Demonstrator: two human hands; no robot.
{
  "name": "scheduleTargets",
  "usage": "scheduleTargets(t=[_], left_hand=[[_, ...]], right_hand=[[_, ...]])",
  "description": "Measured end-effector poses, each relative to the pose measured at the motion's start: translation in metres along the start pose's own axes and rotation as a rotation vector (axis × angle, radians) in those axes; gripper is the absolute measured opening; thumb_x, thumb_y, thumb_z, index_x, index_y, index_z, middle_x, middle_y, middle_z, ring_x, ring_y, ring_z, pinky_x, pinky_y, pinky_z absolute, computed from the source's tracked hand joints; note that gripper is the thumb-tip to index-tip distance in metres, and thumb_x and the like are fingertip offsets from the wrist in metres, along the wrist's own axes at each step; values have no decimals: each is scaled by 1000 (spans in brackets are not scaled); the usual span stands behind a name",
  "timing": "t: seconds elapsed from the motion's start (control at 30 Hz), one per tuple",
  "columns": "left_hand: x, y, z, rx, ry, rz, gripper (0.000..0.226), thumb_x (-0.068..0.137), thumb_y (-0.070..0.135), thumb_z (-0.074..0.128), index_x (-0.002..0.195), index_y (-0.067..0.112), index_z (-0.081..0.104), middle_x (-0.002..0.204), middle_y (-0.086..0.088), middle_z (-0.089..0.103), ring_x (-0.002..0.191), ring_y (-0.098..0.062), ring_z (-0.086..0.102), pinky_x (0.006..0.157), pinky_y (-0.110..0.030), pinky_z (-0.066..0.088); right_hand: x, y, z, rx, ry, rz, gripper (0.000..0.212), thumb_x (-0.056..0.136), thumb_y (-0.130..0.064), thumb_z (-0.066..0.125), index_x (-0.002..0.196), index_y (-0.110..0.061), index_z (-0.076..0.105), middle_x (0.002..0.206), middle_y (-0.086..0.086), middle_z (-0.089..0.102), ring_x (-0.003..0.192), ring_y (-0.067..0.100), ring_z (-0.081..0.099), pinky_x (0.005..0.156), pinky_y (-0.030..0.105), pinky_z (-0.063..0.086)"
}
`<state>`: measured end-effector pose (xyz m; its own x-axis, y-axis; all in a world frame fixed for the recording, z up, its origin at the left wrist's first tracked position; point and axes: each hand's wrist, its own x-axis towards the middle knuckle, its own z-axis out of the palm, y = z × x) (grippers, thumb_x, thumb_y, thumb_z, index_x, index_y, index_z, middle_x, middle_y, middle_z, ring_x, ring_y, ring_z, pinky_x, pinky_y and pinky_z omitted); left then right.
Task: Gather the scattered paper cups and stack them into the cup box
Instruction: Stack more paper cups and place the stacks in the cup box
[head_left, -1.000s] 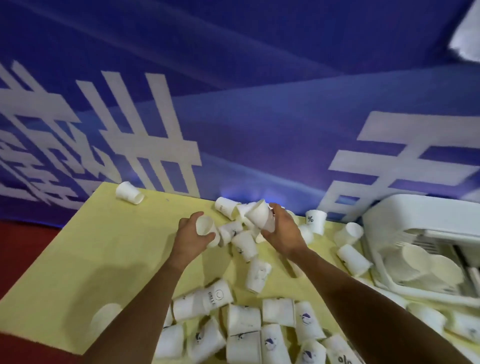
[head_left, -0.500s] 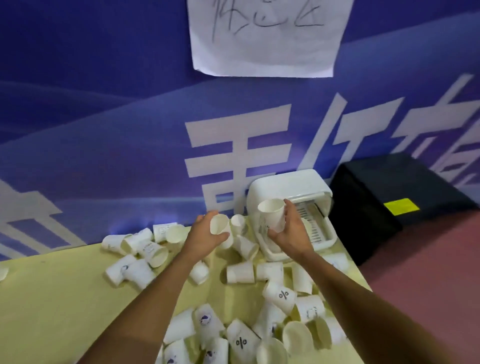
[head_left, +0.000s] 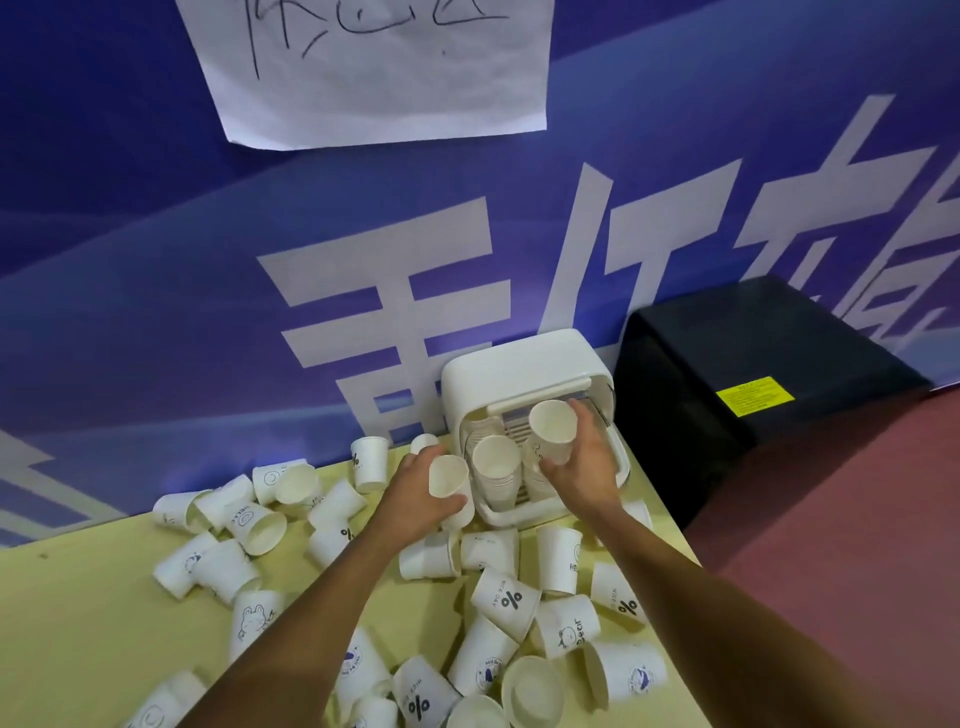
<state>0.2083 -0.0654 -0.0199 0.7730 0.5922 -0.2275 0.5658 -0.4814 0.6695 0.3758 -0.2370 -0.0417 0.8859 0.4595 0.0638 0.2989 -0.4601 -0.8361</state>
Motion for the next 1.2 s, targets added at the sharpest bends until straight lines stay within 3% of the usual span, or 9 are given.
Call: scheduleTargets(t=[0.1, 0.2, 0.33, 0.47, 0.67, 0.8, 0.93, 1.07, 1.2], left_hand=[[-1, -1, 4, 3, 11, 3, 77, 76, 35, 78, 142, 31, 38, 136, -1, 46, 117, -18, 49, 94, -29, 41], [-4, -3, 4, 2, 25, 6, 75, 77, 34, 78, 141, 30, 38, 137, -1, 45, 117, -16, 48, 92, -26, 37], [-5, 0, 1, -6, 40, 7, 71, 79, 32, 77, 140, 27, 41, 135, -2, 47, 114, -15, 48, 92, -27, 40], [-2, 7, -4, -80, 63, -5, 72, 79, 36, 77, 140, 24, 42, 136, 0, 48, 115, -15, 47, 93, -27, 39], [-1, 18, -7, -141, 49, 23, 65, 78, 41, 77, 133, 28, 45, 122, 10, 53, 109, -12, 52, 88, -26, 43], [-5, 22, -3, -155, 17, 55, 64, 75, 46, 77, 131, 35, 46, 119, 14, 55, 105, -9, 53, 83, -24, 45], [-8, 21, -1, -242, -71, 63, 67, 72, 48, 79, 130, 37, 46, 119, 14, 58, 107, -8, 58, 90, -29, 52], [-12, 21, 3, -309, -123, 65, 59, 80, 44, 75, 132, 31, 49, 123, 9, 58, 101, -2, 61, 82, -18, 49], [-17, 4, 3, -243, -113, 6, 59, 82, 49, 70, 133, 31, 47, 122, 9, 53, 97, 1, 59, 80, -22, 49]], right_hand=[[3, 5, 6, -7, -32, -6, 85, 78, -15, 81, 145, -32, 32, 138, -4, 53, 124, 18, 51, 94, 31, 46], [4, 11, 10, -84, -56, 17, 95, 77, -19, 84, 151, -29, 26, 151, 0, 43, 138, 22, 42, 109, 42, 44], [-3, 12, 14, -169, -55, 15, 93, 78, -21, 82, 153, -23, 26, 154, 3, 35, 141, 24, 36, 114, 40, 38], [-22, -2, 17, -152, -164, -118, 79, 81, -32, 77, 148, -20, 36, 146, 1, 45, 136, 20, 41, 111, 36, 39], [-43, -22, 34, -95, -339, -138, 81, 75, -46, 80, 144, -22, 45, 137, -5, 56, 123, 14, 54, 99, 31, 47], [-47, -28, 36, -38, -325, -126, 72, 76, -52, 78, 138, -28, 49, 124, -11, 63, 107, 10, 60, 86, 24, 50], [-49, -21, 28, -37, -320, -127, 69, 73, -56, 76, 133, -32, 51, 120, -14, 63, 102, 5, 60, 85, 29, 55], [-47, -9, 13, -8, -250, -55, 64, 70, -52, 79, 126, -34, 53, 112, -17, 62, 99, 2, 59, 80, 24, 52], [-41, 0, -2, 124, -96, 52, 62, 70, -38, 82, 123, -36, 50, 110, -19, 62, 102, 3, 59, 80, 25, 49]])
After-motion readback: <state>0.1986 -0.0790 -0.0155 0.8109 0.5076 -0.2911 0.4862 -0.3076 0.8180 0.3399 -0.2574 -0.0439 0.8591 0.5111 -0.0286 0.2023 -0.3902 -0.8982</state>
